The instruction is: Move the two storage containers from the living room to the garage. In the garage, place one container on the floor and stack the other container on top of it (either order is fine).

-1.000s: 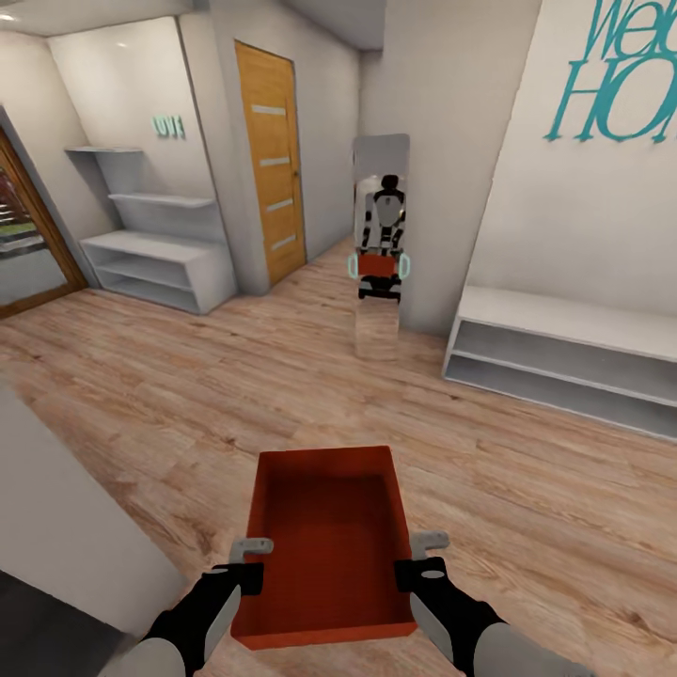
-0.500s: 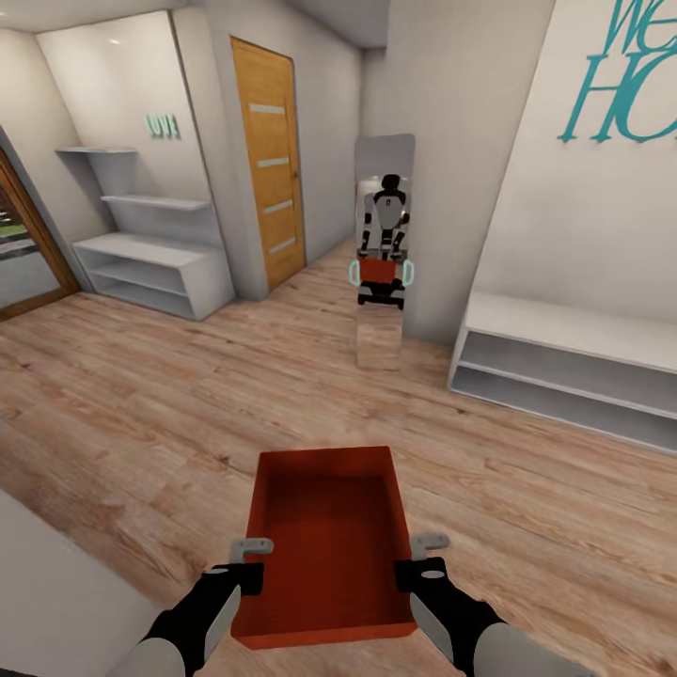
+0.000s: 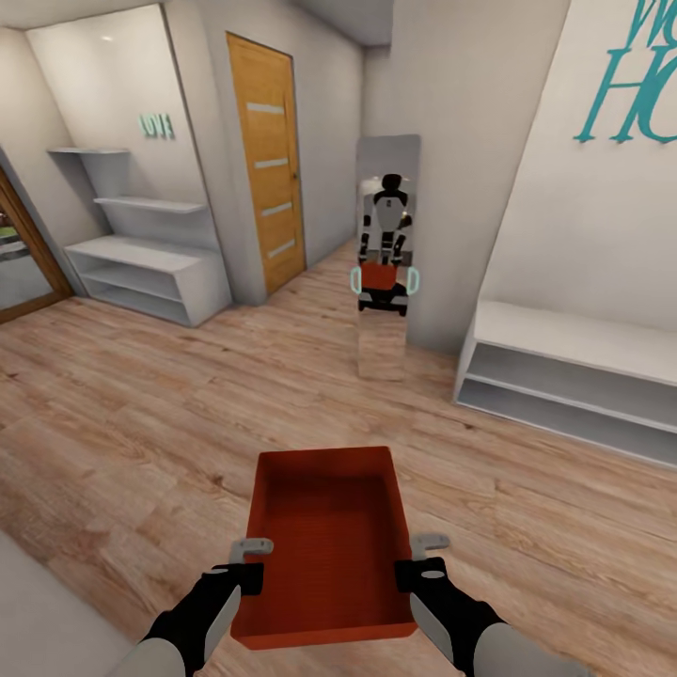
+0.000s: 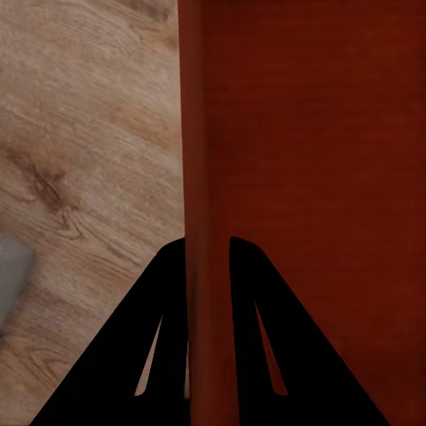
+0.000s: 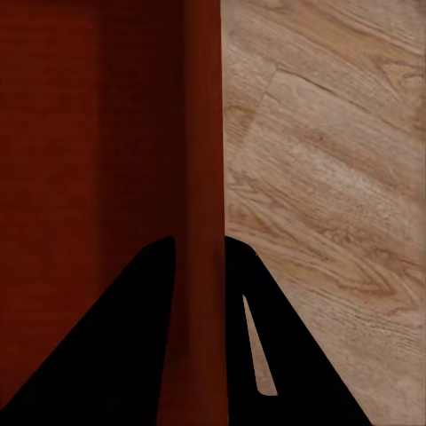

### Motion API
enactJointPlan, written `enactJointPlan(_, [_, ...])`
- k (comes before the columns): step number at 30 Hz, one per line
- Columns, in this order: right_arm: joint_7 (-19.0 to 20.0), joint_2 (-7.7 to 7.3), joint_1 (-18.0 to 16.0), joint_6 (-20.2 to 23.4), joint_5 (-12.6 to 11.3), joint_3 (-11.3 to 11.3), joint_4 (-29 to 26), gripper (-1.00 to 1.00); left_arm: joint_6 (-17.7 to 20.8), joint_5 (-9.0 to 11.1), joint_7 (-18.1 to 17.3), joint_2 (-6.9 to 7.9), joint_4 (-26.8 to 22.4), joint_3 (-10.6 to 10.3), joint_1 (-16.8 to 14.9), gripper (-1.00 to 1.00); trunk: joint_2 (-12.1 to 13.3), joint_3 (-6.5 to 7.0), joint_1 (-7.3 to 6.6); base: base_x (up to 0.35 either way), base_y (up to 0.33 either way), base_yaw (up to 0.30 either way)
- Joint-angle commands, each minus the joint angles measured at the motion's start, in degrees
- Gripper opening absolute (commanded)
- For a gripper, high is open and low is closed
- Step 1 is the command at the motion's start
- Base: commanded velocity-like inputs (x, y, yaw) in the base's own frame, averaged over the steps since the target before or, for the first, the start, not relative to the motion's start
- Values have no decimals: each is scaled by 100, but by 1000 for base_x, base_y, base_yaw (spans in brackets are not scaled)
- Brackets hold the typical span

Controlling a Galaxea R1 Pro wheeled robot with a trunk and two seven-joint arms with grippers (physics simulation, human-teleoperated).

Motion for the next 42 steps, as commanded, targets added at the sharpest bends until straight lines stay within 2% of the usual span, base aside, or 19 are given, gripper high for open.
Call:
enactJointPlan(1, [-104,-91,-4,42,-16,43,59,-100,43,-151,67,4,-24,28,-3,-100,-5,-6,4,323,0,159])
enactJointPlan(37, [-102,-92,-4,42,-17,43,56,-100,44,-151,66,4,-24,28,-8,-100,-5,-6,4,323,0,266])
enactJointPlan(42, [-100,-92,-4,42,-16,43,57,-100,43,-151,65,4,-24,28,-8,-100,-5,-6,4,323,0,109])
